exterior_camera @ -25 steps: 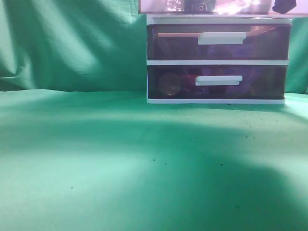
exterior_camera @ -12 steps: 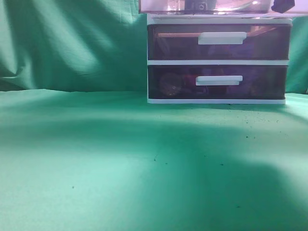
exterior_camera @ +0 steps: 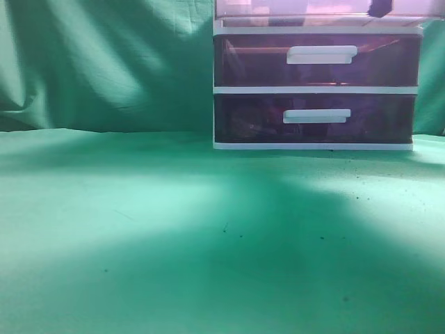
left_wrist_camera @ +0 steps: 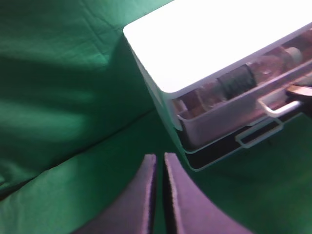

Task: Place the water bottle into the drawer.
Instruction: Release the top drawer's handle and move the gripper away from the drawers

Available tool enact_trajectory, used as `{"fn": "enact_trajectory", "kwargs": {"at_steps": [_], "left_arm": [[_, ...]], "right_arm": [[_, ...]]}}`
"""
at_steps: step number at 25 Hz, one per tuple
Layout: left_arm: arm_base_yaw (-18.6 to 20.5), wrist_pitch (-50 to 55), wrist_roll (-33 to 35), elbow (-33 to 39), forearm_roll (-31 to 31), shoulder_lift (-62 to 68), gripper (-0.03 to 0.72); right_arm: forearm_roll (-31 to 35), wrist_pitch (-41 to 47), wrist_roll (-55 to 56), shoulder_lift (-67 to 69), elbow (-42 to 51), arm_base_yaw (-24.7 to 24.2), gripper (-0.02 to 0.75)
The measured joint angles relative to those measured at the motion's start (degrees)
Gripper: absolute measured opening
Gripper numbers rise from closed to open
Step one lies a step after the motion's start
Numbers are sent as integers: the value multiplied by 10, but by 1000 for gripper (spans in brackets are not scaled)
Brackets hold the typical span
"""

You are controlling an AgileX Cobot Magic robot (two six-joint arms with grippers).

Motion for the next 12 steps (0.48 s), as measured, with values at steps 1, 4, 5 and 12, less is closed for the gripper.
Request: {"fn": "enact_trajectory", "kwargs": {"at_steps": [1, 4, 5, 12], "left_arm": [[0, 3, 9, 0, -13, -6, 0], [0, 19, 29, 0, -47, -21, 0], [0, 23, 33, 0, -51, -24, 0], [0, 43, 38, 0, -64, -25, 0]], "right_arm": [[0, 1, 0, 14, -15, 0, 77], [0, 4, 0, 51, -65, 0, 77], [0, 4, 0, 64, -77, 0, 77], [-34, -3, 5, 126, -156, -22, 77]]}}
